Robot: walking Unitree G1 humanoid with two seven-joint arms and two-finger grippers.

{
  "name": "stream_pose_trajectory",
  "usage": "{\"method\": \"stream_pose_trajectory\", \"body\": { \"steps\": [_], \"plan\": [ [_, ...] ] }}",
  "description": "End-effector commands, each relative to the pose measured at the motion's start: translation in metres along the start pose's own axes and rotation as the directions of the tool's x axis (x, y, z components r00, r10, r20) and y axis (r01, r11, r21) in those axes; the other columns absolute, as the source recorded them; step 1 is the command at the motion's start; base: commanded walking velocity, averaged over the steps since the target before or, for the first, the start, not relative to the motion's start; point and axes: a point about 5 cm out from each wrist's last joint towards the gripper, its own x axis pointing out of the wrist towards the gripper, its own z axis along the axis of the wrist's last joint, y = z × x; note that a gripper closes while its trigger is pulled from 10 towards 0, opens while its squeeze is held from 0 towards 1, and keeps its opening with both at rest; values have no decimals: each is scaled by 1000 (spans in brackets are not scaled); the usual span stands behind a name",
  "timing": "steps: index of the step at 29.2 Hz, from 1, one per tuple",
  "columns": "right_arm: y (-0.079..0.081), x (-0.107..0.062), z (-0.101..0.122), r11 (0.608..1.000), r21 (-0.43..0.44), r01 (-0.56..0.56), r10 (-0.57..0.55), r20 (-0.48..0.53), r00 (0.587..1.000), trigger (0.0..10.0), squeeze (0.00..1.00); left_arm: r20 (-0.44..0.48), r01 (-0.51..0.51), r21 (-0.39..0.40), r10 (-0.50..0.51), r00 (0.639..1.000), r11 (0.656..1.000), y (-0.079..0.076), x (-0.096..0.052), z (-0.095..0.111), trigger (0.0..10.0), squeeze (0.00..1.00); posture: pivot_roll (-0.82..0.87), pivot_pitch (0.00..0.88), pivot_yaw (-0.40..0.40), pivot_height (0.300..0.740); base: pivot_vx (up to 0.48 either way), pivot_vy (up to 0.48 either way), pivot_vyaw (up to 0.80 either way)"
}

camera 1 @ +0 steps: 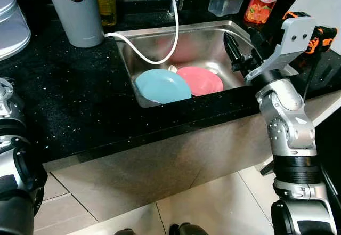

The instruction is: Kitchen organization

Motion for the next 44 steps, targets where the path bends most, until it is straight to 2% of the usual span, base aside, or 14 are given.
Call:
{"method": "stream_pose_trajectory", "body": {
  "steps": [1,5,7,8,9,11,13,14,15,17,20,28,36,44],
  "plan": [
    [2,-2,-2,1000,0,-2,2,-18,1000,10000,0,-7,-22,-18,22,1000,1000,9,4,4,10000,0,-19,108,-89,740,0,0,0],
    [2,-2,-2,1000,4,-4,4,-19,1000,10000,0,5,-1,-7,1,1000,1000,5,4,6,10000,0,-18,109,-88,740,0,0,0],
    [2,-2,-3,995,96,23,-21,-14,1000,10000,0,174,61,88,-75,982,994,-11,-2,23,10000,0,-15,106,-83,740,0,0,0],
    [1,-2,-3,987,154,45,-44,-11,999,10000,0,262,82,147,-119,958,986,-20,-8,30,10000,0,-11,100,-78,740,0,0,0],
    [-1,-2,-4,980,191,60,-59,-11,998,10000,0,314,93,183,-148,938,979,-26,-12,34,10000,0,-11,100,-78,740,0,0,0],
    [-3,-2,-4,961,263,87,-88,-8,996,10000,0,384,136,244,-224,896,960,-39,-23,38,10000,0,-3,93,-76,740,0,0,0],
    [-7,-1,-5,939,324,115,-121,-3,993,10000,0,465,169,299,-298,834,939,-52,-38,43,10000,0,9,85,-73,740,0,0,0],
    [-7,-1,-5,939,324,115,-121,-3,993,10000,0,465,169,299,-298,834,939,-52,-38,43,10000,0,9,85,-73,740,0,0,0],
    [-8,-1,-6,932,341,125,-132,-2,991,10000,0,494,182,306,-319,809,934,-57,-45,45,10000,0,14,81,-72,740,0,0,0],
    [-8,1,-7,930,343,129,-136,-4,991,10000,0,523,194,310,-338,783,931,-62,-53,47,10000,0,23,76,-71,740,0,0,0],
    [-5,4,-9,932,344,117,-122,-6,992,10000,0,543,192,313,-341,767,930,-63,-58,49,10000,0,40,64,-73,740,0,226,0],
    [3,10,-13,925,370,91,-92,-13,996,10000,0,541,176,303,-321,777,937,-55,-60,45,10000,0,72,46,-75,740,0,470,0],
    [3,10,-14,925,370,87,-88,-13,996,10000,0,533,172,310,-320,783,935,-53,-61,44,10000,0,73,45,-70,740,0,480,0],
    [1,8,-14,926,367,94,-97,-10,995,10000,0,510,189,327,-341,789,926,-58,-63,42,10000,0,65,45,-61,740,0,0,0]
  ]
}}
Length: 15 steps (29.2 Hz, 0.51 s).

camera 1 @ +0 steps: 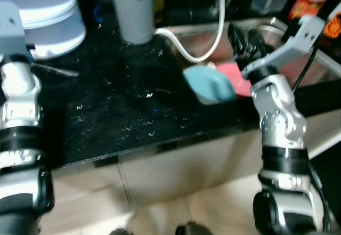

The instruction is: Kitchen organization

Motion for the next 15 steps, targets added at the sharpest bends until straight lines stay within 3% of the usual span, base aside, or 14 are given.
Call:
{"method": "stream_pose_trajectory", "body": {
  "steps": [1,15],
  "plan": [
    [-5,-1,4,1000,-11,15,-15,12,1000,10000,0,-26,22,-4,-22,999,1000,-6,-3,-4,10000,0,65,45,-61,740,0,0,0],
    [-6,-1,5,1000,-13,21,-21,19,1000,10000,0,-76,34,15,-33,997,999,-8,-3,-9,10000,0,66,42,-56,740,0,0,0]
  ]
}}
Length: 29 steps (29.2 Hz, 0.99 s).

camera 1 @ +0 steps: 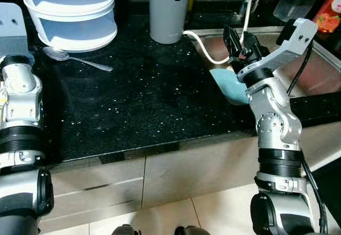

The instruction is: Kitchen organization

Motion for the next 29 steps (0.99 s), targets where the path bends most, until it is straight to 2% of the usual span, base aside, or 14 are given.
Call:
{"method": "stream_pose_trajectory", "body": {
  "steps": [1,2,3,4,8,11,13,14,15,18,19,21,27,29],
  "plan": [
    [-4,-1,2,1000,-10,14,-13,9,1000,10000,0,-77,34,-20,-36,996,999,-8,-2,-10,10000,0,66,42,-56,740,0,0,0],
    [-4,-1,2,1000,-10,14,-13,9,1000,10000,0,-77,34,-20,-36,996,999,-8,-2,-10,10000,0,66,42,-56,740,0,0,0],
    [-3,-1,1,1000,-20,8,-8,5,1000,10000,0,-163,66,-100,-81,983,993,-15,-2,-20,10000,0,66,48,-63,740,0,0,0],
    [-3,-1,1,1000,-26,5,-5,3,1000,10000,0,-185,72,-126,-94,978,989,-18,-2,-22,10000,0,66,48,-63,740,0,0,0],
    [-1,-1,1,999,-48,-11,11,-5,1000,10000,0,-248,48,-171,-90,965,984,-23,-1,-28,10000,0,66,57,-72,740,0,0,0],
    [3,0,2,996,-84,-41,39,-17,999,10000,0,-425,67,-204,-150,893,977,-42,-6,-48,10000,0,52,71,-76,740,0,0,0],
    [3,0,3,995,-91,-45,43,-19,999,10000,0,-451,82,-206,-169,876,975,-47,-8,-51,10000,0,52,71,-76,740,0,0,0],
    [4,-1,3,994,-98,-48,46,-22,999,10000,0,-457,150,-223,-239,857,963,-60,-10,-49,10000,0,44,77,-73,740,0,0,0],
    [4,-1,3,994,-98,-48,46,-22,999,10000,0,-457,150,-223,-239,857,963,-60,-10,-49,10000,0,44,77,-73,740,0,0,0],
    [3,-4,4,993,-105,-45,43,-25,999,10000,0,-402,312,-247,-389,829,918,-83,-16,-37,10000,0,39,84,-66,740,0,0,0],
    [3,-4,4,993,-106,-43,40,-26,999,10000,0,-392,330,-266,-414,822,906,-89,-19,-33,10000,0,37,84,-63,740,0,0,0],
    [2,-6,3,993,-108,-38,35,-27,999,10000,0,-382,334,-308,-437,814,891,-99,-23,-28,10000,0,36,83,-62,740,0,0,0],
    [2,-7,2,994,-107,-35,33,-27,999,10000,0,-350,328,-308,-427,834,893,-117,-33,-14,10000,0,40,80,-60,740,0,0,0],
    [3,-5,1,994,-103,-39,36,-29,999,10000,0,-398,244,-367,-388,831,898,-119,-37,-19,10000,0,45,78,-62,740,0,0,0]
  ]
}}
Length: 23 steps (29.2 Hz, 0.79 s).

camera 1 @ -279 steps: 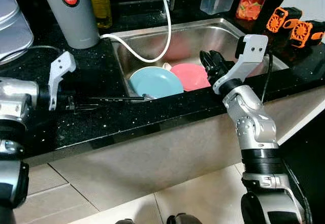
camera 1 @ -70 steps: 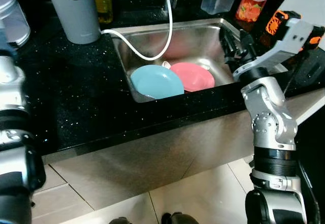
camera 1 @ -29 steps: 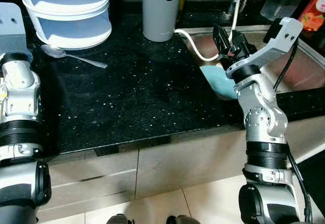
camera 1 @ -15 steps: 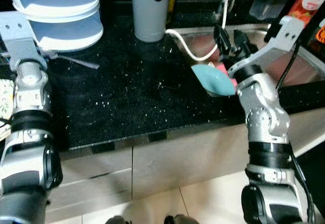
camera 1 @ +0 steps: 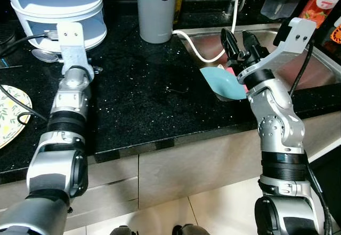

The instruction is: Kitchen organization

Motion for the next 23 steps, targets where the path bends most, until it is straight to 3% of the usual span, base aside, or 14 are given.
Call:
{"method": "stream_pose_trajectory", "body": {
  "steps": [1,2,3,4,5,8,10,11,16,20,23],
  "plan": [
    [-1,0,-1,1000,-4,2,-2,-9,1000,10000,0,-62,-68,-91,62,996,994,3,1,-7,10000,0,45,78,-62,740,0,0,0],
    [-1,0,-1,1000,-4,2,-2,-9,1000,10000,0,-62,-68,-91,62,996,994,3,1,-7,10000,0,45,78,-62,740,0,0,0],
    [0,1,-1,1000,-3,-2,2,-11,1000,10000,0,-101,-134,-175,117,988,976,14,4,-6,10000,0,46,77,-72,740,0,0,0],
    [0,1,-1,1000,-3,-2,2,-11,1000,10000,0,-101,-134,-175,117,988,976,14,4,-6,10000,0,46,77,-72,740,0,0,0],
    [1,1,-2,1000,-2,-8,8,-15,1000,10000,0,-110,-159,-254,135,985,954,23,8,3,10000,0,47,81,-73,740,0,0,0],
    [3,1,-4,1000,-3,-19,19,-28,999,10000,0,-121,-163,-352,127,984,922,33,13,15,10000,0,48,76,-75,740,0,0,0],
    [4,1,-5,1000,-4,-22,22,-33,999,10000,0,-128,-164,-375,124,984,913,36,15,18,10000,0,48,76,-75,740,0,0,0],
    [5,1,-6,1000,-8,-26,26,-34,999,10000,0,-167,-172,-427,109,980,888,41,17,19,10000,0,46,79,-69,740,0,0,0],
    [5,0,-5,1000,-13,-23,22,-35,999,10000,0,-239,-179,-517,60,969,837,44,19,17,10000,0,47,76,-59,740,0,0,0],
    [1,-3,-5,1000,-20,-9,8,-36,999,10000,0,-286,-181,-515,31,958,838,47,19,10,10000,0,50,71,-54,740,0,0,0],
    [1,-2,-5,1000,-19,-9,9,-33,999,10000,0,-330,-235,-545,52,943,804,52,18,3,10000,0,51,70,-55,740,0,0,0]
  ]
}}
